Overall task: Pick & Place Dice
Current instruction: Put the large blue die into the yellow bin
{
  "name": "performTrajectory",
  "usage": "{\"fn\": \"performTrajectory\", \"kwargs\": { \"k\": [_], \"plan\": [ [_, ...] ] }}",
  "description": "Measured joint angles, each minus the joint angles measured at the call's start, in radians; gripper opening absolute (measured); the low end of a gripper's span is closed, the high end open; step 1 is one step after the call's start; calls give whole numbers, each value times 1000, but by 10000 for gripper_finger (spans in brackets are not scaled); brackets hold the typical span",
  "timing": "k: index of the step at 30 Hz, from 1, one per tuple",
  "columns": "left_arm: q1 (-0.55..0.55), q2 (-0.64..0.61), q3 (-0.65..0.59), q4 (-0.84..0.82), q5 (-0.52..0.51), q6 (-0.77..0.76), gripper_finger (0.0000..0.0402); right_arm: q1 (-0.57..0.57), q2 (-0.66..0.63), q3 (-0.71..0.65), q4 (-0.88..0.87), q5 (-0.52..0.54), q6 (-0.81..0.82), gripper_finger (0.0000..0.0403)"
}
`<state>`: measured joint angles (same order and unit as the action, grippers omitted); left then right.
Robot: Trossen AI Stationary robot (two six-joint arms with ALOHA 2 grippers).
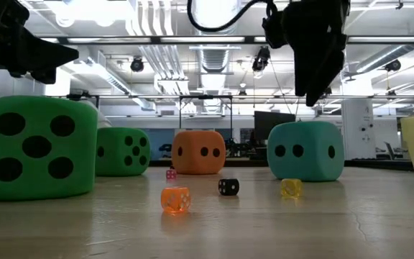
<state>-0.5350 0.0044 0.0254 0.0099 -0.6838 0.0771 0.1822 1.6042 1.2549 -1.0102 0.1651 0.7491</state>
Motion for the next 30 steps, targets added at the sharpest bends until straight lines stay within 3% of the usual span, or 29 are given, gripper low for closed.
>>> {"fn": "performTrajectory", "kwargs": {
  "k": [30],
  "plan": [
    [0, 0, 0, 0, 0, 0, 6, -28, 19, -60, 58, -10, 11, 400]
  ]
}}
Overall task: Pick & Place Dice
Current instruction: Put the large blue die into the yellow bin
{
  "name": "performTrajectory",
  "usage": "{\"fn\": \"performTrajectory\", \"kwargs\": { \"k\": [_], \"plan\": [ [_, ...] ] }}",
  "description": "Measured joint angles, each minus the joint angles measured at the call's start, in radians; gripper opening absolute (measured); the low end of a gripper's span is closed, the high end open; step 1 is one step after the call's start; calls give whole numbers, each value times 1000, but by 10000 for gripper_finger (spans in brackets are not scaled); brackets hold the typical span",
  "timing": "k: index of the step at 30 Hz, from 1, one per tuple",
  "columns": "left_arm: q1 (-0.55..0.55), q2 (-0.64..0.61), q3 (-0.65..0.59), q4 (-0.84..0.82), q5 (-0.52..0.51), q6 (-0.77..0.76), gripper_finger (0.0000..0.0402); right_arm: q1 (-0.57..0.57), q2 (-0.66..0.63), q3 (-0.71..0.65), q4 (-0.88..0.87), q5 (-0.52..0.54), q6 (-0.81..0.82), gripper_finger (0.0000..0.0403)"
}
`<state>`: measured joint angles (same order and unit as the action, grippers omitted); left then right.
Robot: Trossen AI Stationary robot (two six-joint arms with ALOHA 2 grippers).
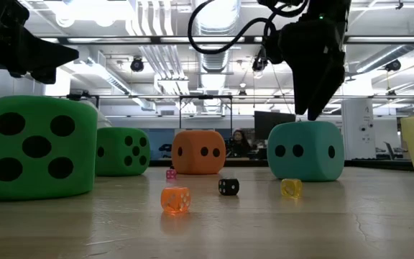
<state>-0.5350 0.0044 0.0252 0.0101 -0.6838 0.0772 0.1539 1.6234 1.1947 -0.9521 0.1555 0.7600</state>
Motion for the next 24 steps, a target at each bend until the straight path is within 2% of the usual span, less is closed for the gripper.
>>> {"fn": "performTrajectory", "kwargs": {
  "k": [24],
  "plan": [
    [0, 0, 0, 0, 0, 0, 6, -18, 0, -47, 73, -25, 8, 400]
  ]
}}
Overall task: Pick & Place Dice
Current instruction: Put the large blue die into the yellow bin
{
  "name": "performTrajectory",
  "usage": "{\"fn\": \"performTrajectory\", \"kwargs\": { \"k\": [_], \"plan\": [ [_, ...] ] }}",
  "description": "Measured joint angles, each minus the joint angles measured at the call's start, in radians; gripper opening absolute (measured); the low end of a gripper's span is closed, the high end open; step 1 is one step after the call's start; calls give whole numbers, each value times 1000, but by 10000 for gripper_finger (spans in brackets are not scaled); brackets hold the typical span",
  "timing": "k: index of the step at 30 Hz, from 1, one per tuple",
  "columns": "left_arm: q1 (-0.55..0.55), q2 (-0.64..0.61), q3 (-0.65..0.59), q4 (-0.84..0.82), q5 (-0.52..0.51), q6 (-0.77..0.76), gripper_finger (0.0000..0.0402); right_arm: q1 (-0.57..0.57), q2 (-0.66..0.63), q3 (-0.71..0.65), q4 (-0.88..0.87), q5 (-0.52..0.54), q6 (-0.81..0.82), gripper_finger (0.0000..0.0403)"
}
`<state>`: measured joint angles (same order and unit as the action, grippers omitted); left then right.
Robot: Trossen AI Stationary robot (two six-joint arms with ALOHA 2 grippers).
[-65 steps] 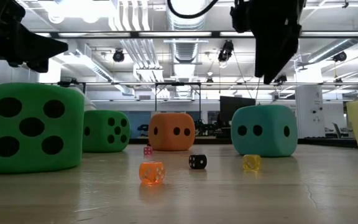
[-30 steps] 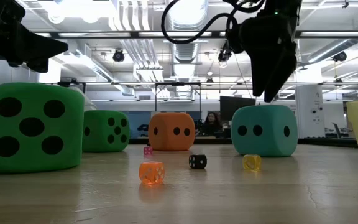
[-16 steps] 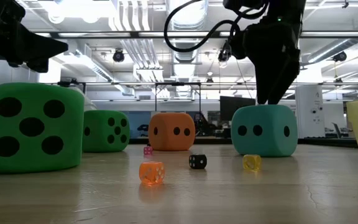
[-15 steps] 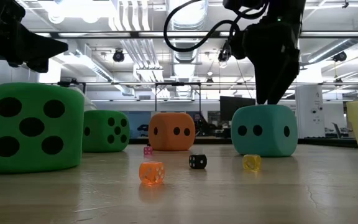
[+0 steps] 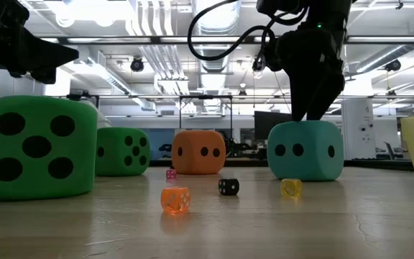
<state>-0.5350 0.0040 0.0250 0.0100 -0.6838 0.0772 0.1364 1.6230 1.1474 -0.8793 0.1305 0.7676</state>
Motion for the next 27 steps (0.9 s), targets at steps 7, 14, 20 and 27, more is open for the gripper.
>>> {"fn": "performTrajectory", "kwargs": {
  "k": [7, 14, 20, 27],
  "plan": [
    [0, 0, 0, 0, 0, 0, 6, -7, 0, -6, -2, 3, 10, 400],
    [0, 0, 0, 0, 0, 0, 6, -10, -9, 1, -10, -1, 19, 400],
    [0, 0, 0, 0, 0, 0, 6, -10, -13, 0, -29, -1, 19, 400],
    [0, 0, 0, 0, 0, 0, 6, -10, -13, -7, -18, -3, 19, 400]
  ]
}}
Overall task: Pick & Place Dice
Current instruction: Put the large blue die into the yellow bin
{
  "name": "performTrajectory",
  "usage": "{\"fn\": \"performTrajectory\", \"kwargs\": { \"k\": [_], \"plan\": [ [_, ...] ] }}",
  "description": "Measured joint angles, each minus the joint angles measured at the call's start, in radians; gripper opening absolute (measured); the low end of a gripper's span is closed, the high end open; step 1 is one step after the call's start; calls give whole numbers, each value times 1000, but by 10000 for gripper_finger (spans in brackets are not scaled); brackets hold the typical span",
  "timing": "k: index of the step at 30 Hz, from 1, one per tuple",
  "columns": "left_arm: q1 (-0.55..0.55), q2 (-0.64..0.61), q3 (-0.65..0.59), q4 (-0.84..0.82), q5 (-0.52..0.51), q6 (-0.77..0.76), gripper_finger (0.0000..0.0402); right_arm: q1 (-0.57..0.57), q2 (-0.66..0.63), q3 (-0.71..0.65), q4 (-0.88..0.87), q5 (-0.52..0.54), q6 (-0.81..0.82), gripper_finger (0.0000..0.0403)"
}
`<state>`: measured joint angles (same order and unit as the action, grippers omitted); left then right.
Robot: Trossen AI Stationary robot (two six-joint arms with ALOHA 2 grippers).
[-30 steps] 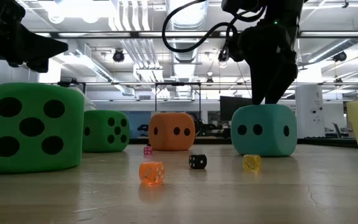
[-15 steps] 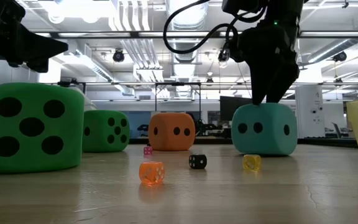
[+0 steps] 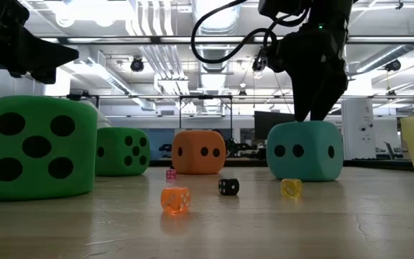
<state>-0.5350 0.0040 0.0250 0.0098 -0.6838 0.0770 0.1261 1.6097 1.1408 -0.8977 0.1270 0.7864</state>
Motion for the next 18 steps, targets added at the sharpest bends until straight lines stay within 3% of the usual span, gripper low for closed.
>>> {"fn": "performTrajectory", "kwargs": {
  "k": [18],
  "plan": [
    [0, 0, 0, 0, 0, 0, 6, 0, -2, -1, 43, -31, -4, 400]
  ]
}}
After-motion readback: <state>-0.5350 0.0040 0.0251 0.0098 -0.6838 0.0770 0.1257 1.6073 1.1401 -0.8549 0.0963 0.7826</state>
